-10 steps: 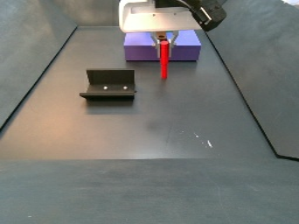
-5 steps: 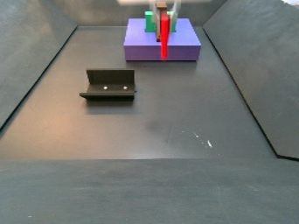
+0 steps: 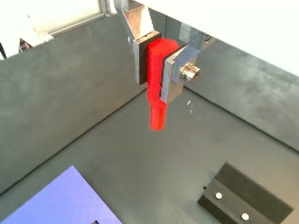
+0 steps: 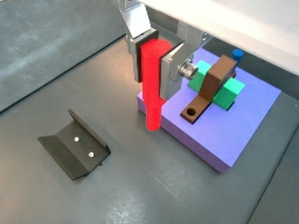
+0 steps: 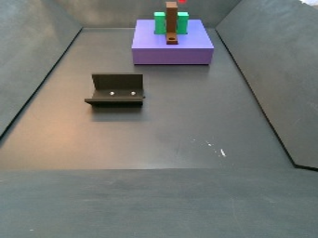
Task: Pick up the red object. Move up. Move to above the board. Insert the red object.
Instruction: Move to above the board.
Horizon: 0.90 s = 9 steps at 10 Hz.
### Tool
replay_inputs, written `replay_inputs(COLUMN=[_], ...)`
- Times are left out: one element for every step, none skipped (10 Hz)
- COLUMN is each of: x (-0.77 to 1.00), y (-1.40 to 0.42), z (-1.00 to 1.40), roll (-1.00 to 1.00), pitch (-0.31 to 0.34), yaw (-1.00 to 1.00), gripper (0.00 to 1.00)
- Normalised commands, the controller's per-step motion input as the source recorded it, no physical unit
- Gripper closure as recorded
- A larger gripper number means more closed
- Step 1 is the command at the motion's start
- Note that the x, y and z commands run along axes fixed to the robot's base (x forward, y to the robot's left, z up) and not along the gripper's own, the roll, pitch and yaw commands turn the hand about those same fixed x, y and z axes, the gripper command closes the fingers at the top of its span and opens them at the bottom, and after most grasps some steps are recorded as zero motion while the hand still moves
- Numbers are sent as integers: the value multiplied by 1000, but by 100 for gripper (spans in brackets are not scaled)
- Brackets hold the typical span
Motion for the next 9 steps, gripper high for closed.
replay_inputs(x=[42,26,18,28,52,90,85,100,76], y=[0,-1400,-1400,-1400,-1400,-1400,-809,-417,-199], z=[191,325,287,301,298,294,178,99,50], roll=[-28,-49,-34,40,-1,10,14,12,10], pitch=[57,60,47,64,73,97,127,144,122], yaw=[-4,-16,-11,5,7,5,11,7,10], gripper=[100,100,100,100,100,100,100,100,100])
